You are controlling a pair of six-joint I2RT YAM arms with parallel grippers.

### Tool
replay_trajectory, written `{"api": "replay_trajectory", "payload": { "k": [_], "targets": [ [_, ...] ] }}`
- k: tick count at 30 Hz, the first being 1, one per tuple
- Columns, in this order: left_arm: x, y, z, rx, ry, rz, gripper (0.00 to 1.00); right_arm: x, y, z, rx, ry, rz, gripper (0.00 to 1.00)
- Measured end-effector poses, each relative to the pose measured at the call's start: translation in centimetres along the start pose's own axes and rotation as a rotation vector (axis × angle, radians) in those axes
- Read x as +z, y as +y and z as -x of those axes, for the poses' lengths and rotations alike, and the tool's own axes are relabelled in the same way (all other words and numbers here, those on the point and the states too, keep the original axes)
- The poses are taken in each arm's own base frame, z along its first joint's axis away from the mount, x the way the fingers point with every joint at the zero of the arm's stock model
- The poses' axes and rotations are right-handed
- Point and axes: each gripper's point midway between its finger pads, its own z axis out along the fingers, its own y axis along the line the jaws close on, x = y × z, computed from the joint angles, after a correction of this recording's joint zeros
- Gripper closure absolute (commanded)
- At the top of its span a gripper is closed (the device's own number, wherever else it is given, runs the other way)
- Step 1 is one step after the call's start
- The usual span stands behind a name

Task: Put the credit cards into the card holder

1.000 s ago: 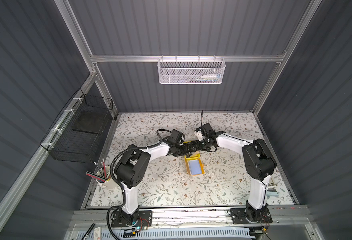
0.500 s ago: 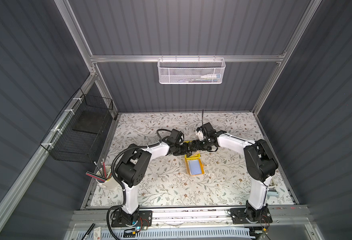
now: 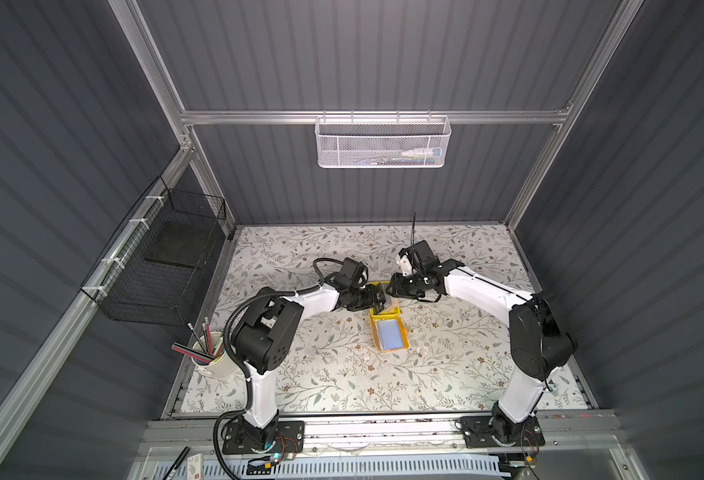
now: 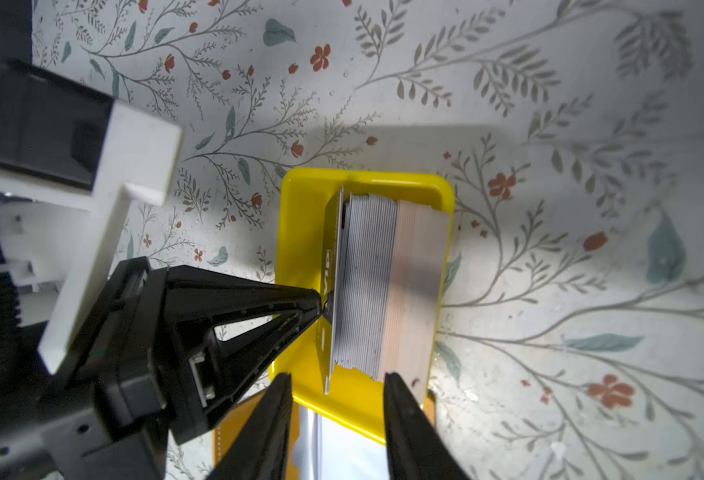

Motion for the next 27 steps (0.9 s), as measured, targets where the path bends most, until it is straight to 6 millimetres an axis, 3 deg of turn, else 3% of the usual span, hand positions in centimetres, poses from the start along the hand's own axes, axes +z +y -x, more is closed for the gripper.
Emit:
{"api": "replay_trajectory", "payload": {
  "k": [15, 27],
  "targets": [
    [0.0, 0.0, 0.0, 0.0, 0.0, 0.0, 0.93, 2.7, -0.6, -1.5, 0.049, 0.07, -0.004, 0.74],
    [0.0, 0.0, 0.0, 0.0, 0.0, 0.0, 0.93, 3.0, -0.1, -1.6, 0.049, 0.073, 0.012, 0.84]
  ]
}}
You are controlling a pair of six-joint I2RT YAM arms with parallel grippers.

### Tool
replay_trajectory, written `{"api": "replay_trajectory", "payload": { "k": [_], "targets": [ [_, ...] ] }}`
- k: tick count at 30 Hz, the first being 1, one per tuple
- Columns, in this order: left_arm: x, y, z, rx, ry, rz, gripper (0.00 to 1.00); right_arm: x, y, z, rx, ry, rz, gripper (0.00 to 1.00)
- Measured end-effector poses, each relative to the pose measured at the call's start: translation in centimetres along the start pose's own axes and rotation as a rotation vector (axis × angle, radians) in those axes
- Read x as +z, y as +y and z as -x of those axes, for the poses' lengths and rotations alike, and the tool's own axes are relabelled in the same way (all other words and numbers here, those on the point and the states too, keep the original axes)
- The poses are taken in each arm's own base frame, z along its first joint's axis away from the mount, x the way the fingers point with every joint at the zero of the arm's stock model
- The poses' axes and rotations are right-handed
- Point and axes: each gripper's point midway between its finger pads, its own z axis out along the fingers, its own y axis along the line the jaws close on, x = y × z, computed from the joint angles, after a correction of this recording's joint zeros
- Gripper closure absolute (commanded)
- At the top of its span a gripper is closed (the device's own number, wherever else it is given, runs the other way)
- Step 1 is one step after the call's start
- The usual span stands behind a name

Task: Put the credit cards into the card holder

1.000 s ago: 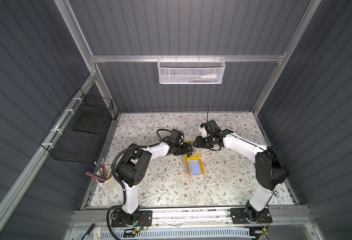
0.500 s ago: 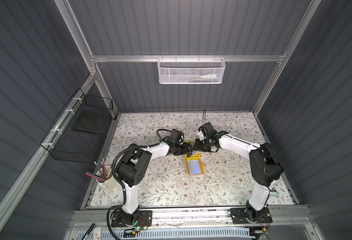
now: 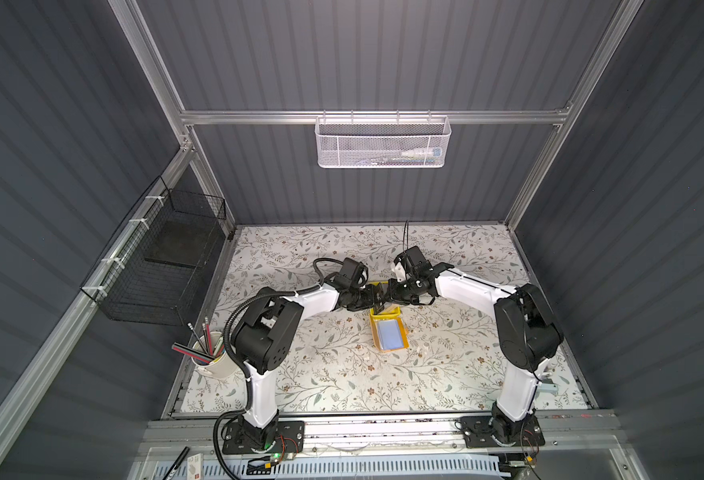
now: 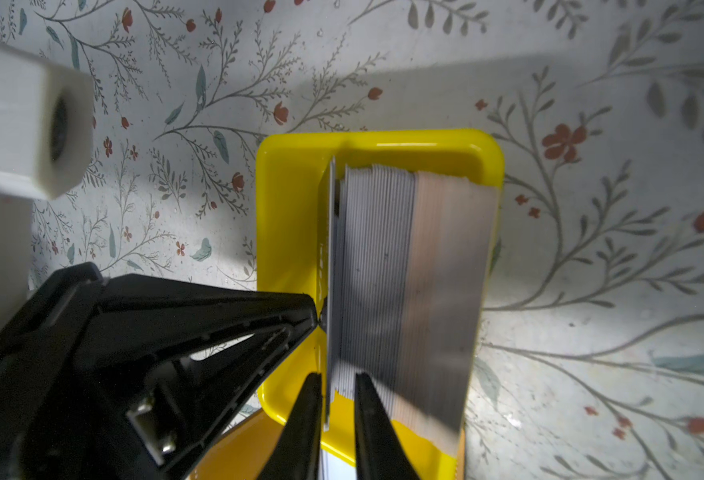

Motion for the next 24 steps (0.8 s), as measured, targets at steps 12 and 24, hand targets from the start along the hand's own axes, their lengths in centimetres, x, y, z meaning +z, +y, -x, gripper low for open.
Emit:
{"api": "replay_trajectory", "payload": {
  "k": [12, 24],
  "targets": [
    [-0.3, -0.1, -0.1, 0.001, -0.006, -0.004, 0.88, 0.3, 0.4, -0.1, 0.006, 0.002, 0.006, 0.97],
    [-6.6, -3.2, -0.8, 0.047, -0.081, -0.101, 0.76, -5.5, 2.2, 0.6, -0.011, -0.124, 0.038, 1.0]
  ]
}}
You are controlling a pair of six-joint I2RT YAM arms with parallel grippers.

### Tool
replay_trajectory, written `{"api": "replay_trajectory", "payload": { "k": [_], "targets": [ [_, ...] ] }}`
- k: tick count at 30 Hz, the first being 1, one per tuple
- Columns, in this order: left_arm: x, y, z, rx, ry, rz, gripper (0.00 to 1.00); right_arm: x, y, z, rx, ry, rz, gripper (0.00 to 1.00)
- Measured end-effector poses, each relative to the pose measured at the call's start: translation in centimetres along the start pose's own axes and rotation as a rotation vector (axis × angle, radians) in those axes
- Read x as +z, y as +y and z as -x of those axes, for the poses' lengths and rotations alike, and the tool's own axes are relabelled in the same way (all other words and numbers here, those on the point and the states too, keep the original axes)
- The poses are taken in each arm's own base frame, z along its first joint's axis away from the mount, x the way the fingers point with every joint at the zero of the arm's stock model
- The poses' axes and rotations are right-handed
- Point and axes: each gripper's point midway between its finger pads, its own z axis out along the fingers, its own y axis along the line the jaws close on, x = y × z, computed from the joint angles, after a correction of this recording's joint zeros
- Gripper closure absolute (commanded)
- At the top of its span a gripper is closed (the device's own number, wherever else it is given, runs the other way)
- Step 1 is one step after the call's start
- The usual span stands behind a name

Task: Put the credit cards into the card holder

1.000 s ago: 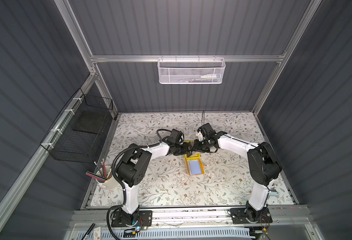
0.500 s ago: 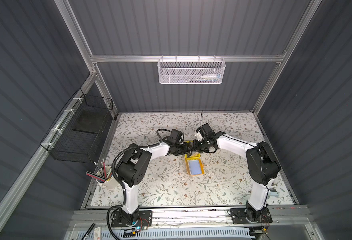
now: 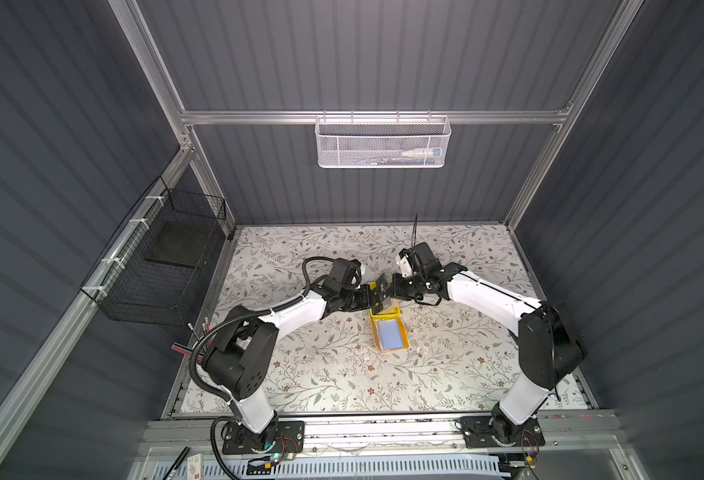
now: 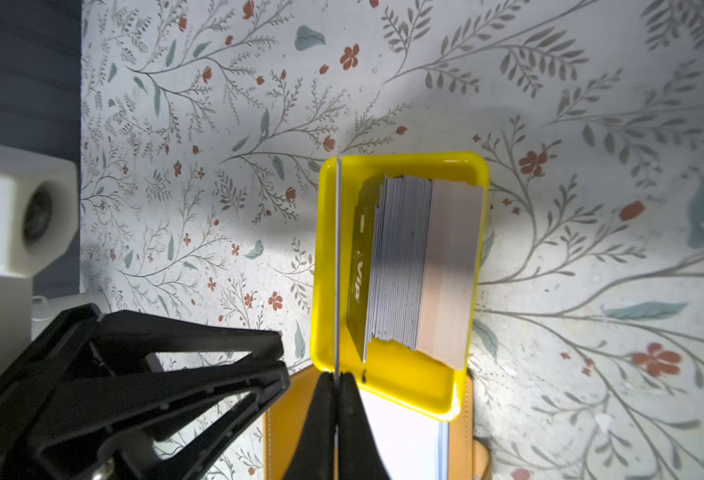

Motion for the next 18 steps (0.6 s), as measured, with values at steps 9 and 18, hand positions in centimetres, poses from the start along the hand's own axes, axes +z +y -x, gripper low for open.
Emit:
{"api": "replay_trajectory", "payload": {
  "k": [9, 18],
  "targets": [
    [-4.7, -3.7, -1.0, 0.054, -0.032, -0.159, 0.7, -5.1, 0.6, -1.1, -0.021, -0.102, 0.065, 0.98],
    [-6.8, -6.9, -2.7, 0.048, -0.03, -0.402, 0.62, -10.2, 1.2, -3.4, 0.0, -0.209, 0.224, 0.98]
  ]
}}
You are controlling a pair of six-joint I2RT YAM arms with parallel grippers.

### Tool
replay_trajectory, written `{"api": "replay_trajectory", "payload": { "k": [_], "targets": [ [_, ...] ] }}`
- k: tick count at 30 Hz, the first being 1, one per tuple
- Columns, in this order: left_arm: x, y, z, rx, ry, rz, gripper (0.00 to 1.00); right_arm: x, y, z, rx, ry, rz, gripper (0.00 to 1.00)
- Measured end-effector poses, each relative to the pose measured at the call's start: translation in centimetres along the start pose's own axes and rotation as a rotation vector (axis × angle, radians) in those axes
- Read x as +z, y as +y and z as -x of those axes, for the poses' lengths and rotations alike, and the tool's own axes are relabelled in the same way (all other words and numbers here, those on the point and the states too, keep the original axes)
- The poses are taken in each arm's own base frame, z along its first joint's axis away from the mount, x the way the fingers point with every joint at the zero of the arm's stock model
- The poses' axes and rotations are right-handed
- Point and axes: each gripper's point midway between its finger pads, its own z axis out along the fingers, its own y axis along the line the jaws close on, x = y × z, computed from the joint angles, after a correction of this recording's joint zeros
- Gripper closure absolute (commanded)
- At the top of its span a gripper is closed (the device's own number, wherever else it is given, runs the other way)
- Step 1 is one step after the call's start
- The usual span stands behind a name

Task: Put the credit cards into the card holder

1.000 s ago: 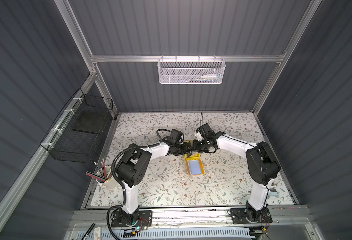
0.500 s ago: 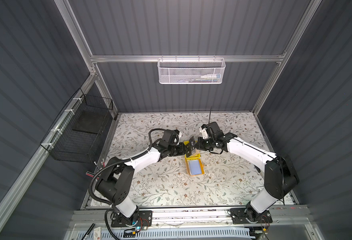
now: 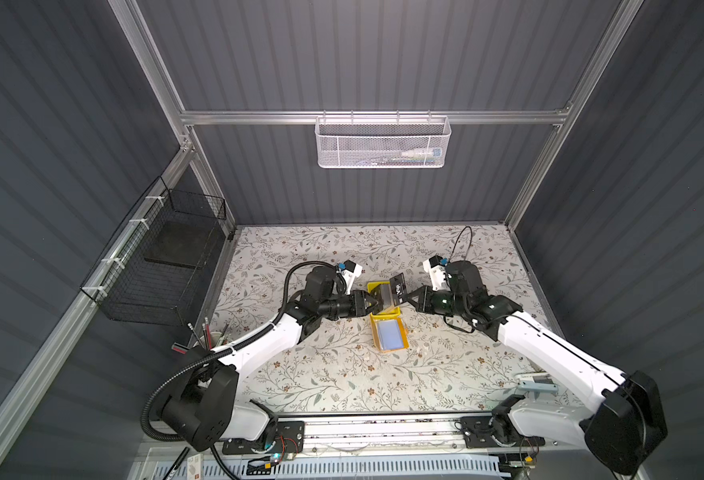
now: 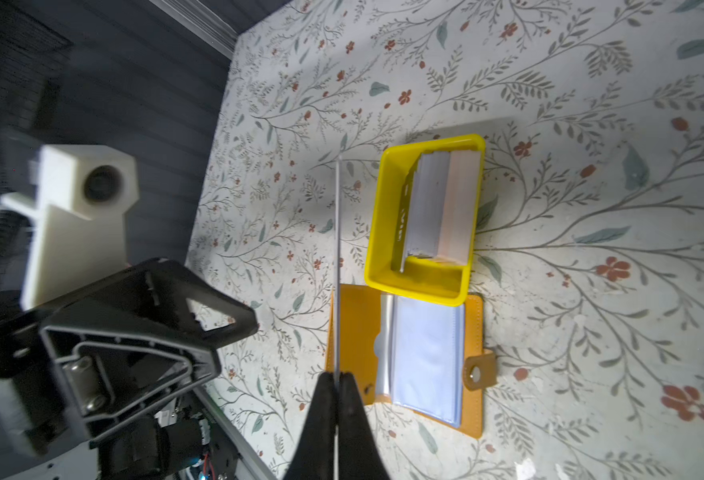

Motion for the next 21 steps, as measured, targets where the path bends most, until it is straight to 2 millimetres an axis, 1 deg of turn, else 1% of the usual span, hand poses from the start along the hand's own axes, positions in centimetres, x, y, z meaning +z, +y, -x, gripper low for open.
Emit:
{"api": "replay_trajectory", "payload": {
  "k": [5, 7, 10, 15, 18, 21],
  "targets": [
    [-0.5, -1.4, -0.7, -0.018, 0.0, -0.093, 0.58, -2.8, 1.6, -0.6, 0.012, -0.063, 0.109, 0.98],
    [-0.7, -2.5, -0.6, -0.019, -0.007, -0.144, 0.57, -3.9, 2.4, -0.5, 0.014, -0.09, 0.159, 0.98],
    [-1.1, -4.0, -0.2, -0.018, -0.016, -0.218, 0.56, -5.0, 3.3, -0.5, 0.019, -0.109, 0.221, 0.98],
    [-1.7, -6.4, 0.5, -0.008, -0.024, -0.318, 0.56, -5.7, 4.4, -1.0, 0.035, -0.098, 0.314, 0.97],
    [-1.8, -7.0, 0.7, -0.007, -0.026, -0.35, 0.58, -5.7, 4.9, -1.4, 0.045, -0.083, 0.359, 0.97],
    [-1.7, -7.1, 0.7, -0.022, -0.023, -0.369, 0.61, -5.7, 5.4, -1.7, 0.054, -0.071, 0.395, 0.97]
  ]
}}
